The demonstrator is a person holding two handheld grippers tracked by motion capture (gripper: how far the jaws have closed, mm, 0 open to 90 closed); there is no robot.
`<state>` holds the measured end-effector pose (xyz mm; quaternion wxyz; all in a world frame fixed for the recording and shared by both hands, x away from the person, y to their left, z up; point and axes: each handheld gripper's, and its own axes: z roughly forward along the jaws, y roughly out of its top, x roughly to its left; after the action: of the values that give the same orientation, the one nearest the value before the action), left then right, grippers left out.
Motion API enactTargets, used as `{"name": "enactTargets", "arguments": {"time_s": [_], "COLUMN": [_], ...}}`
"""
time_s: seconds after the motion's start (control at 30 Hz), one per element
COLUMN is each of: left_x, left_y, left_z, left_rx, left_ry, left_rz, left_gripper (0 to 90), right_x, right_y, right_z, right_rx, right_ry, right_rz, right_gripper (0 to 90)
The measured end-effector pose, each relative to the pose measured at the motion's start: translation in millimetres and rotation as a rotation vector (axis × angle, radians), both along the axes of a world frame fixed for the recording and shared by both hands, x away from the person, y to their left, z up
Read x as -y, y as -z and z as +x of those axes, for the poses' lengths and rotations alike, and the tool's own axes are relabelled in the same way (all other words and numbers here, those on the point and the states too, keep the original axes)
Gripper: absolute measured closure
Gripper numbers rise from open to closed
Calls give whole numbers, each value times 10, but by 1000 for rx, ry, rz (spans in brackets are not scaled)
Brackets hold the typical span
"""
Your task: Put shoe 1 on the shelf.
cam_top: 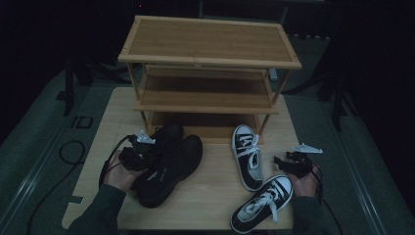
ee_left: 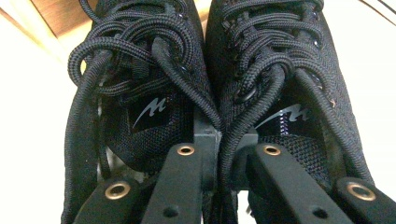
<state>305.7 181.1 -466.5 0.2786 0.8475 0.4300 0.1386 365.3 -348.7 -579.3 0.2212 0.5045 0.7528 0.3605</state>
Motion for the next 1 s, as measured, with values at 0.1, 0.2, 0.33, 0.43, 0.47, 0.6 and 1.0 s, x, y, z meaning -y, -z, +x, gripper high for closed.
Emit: {"name": "enactTargets", "arguments": {"time_s": [0.1,0.2,0.33,0.43,0.47,0.6,1.0], "left_x": [22,54,98,134,141,188,340], "left_y": [2,11,14,14,15,25,23], "left_z": [23,53,94,127,136,190,337], "left_rx": [2,7,8,10,8,13,24], "left_ry": [-3,-8,-7,-8,-8,-18,-33], "left_rz": [4,6,10,15,15,14,31], "left_gripper": [857,856,856,856,857,856,856], "right_x": [0,0,0,1,0,0,1], "right_y": [0,0,0,0,0,0,0], "right_z": [0,0,0,0,0,0,1], "right_rx": [0,0,0,0,0,0,0], "right_ry": [0,0,0,0,0,0,0], "right_rz": [-1,-1,0,1,0,0,1], "right_gripper": [356,356,356,356,356,356,355]}}
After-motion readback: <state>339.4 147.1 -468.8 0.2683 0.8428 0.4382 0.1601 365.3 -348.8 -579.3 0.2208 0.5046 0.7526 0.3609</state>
